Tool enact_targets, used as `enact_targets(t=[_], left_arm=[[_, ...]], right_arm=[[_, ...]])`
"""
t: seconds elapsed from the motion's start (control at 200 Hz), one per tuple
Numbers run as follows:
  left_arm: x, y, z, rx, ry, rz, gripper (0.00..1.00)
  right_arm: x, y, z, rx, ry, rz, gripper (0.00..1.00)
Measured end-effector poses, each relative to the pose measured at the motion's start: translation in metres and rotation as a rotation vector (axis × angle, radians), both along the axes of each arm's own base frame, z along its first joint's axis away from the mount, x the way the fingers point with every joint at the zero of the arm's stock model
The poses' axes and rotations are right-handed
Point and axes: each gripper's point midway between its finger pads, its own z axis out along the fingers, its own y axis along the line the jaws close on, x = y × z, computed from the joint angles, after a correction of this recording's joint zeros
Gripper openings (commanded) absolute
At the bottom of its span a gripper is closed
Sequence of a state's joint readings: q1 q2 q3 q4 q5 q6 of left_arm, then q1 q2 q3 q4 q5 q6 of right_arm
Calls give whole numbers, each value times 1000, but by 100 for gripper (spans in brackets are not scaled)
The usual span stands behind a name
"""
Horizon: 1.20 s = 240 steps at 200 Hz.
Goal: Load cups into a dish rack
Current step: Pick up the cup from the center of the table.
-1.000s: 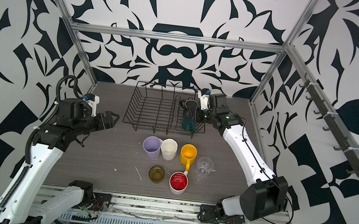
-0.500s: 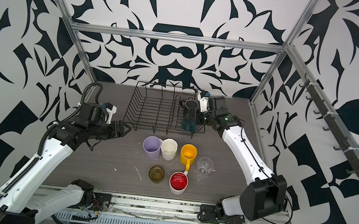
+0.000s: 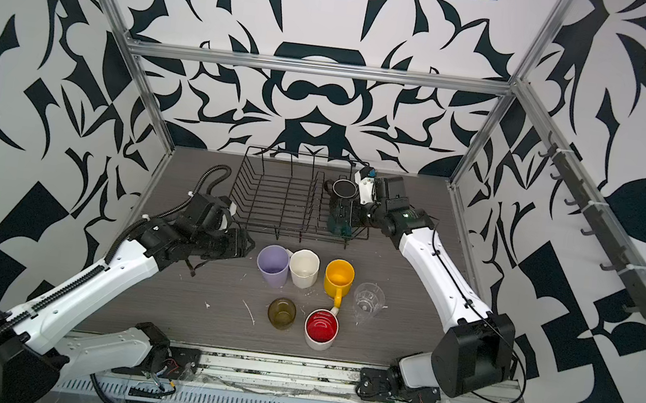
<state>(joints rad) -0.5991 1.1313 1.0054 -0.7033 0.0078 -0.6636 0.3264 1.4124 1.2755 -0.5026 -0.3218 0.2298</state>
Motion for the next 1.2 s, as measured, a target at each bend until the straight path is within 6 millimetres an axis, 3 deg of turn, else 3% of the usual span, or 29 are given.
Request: enact_targets(t=[0.33,0.595,1.2], left_arm=[[6,-23,-25,58,24,-21,60],[10,-32,-58,127,84,-36,57],[16,-38,-76,152,105,-41,43]], right_arm=[[-2,-1,-5,-6,10,3,98],[-3,-3,-10,-17,14,7,98],[-6,-3,-21,-25,32,20,98]])
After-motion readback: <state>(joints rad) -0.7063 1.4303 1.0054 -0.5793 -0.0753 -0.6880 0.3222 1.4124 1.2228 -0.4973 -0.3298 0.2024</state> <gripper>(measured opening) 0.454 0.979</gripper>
